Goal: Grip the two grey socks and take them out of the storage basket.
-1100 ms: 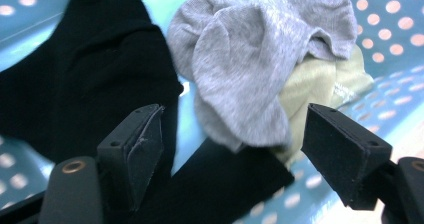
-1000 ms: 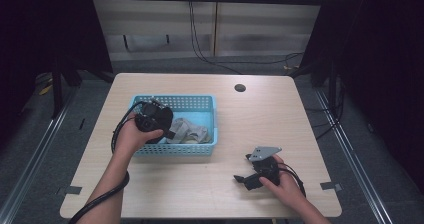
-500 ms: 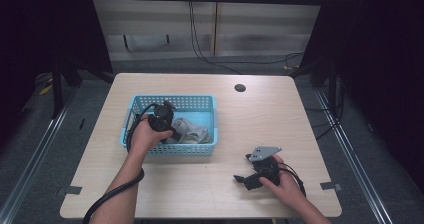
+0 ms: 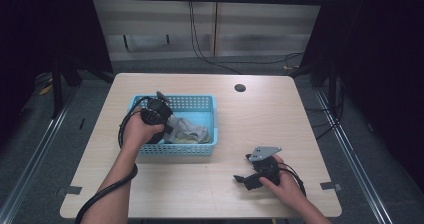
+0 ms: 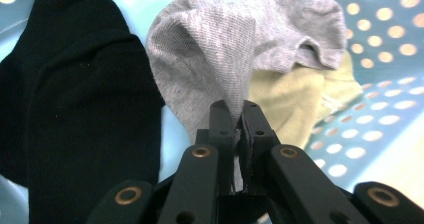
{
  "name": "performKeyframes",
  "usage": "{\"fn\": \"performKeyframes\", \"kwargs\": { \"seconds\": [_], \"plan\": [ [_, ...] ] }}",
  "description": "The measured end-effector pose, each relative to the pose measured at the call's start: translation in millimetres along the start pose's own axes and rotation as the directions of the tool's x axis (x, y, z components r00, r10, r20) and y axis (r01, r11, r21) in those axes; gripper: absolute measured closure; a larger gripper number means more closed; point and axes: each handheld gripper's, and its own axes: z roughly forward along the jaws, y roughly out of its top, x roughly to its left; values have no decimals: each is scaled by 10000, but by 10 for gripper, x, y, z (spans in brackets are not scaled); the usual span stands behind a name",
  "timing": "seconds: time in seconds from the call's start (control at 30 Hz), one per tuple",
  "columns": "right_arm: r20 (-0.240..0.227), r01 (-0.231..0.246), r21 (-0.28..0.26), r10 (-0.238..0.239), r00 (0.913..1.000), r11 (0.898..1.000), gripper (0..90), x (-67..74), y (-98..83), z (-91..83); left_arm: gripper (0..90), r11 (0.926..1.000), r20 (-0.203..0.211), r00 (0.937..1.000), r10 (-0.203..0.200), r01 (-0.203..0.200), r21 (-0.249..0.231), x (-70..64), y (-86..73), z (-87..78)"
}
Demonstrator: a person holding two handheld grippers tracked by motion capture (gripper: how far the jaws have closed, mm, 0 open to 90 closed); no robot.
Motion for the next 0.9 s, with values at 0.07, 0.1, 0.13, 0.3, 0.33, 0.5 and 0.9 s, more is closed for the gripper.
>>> {"fn": "performKeyframes", "kwargs": {
  "seconds": [0.07,0.1,0.13,0.3,0.33,0.5,0.9],
  "plan": [
    [1,1,1,-1,10000,10000,116,0,0,0,857,10000,115,9999,34,-34,-35,-2,-2,-40],
    [1,1,1,-1,10000,10000,116,0,0,0,857,10000,115,9999,34,-34,-35,-2,-2,-40],
    [1,1,-2,-1,10000,10000,116,0,0,0,857,10000,150,9999,70,-69,-44,-5,-1,-62],
    [0,27,-18,-27,10000,10000,116,-2,0,1,857,9999,338,9993,150,-151,10,-26,24,-178],
    [-1,30,-20,-30,10000,10000,116,-3,0,2,857,9998,448,9988,184,-181,-70,-53,41,-229],
    [0,29,-19,-29,10000,10000,116,-3,0,1,857,9988,513,9975,491,-489,-60,-114,76,-344],
    [0,28,-21,-28,10000,10000,116,-3,0,2,857,9954,1010,9904,949,-932,-206,-314,71,-611]
  ]
}}
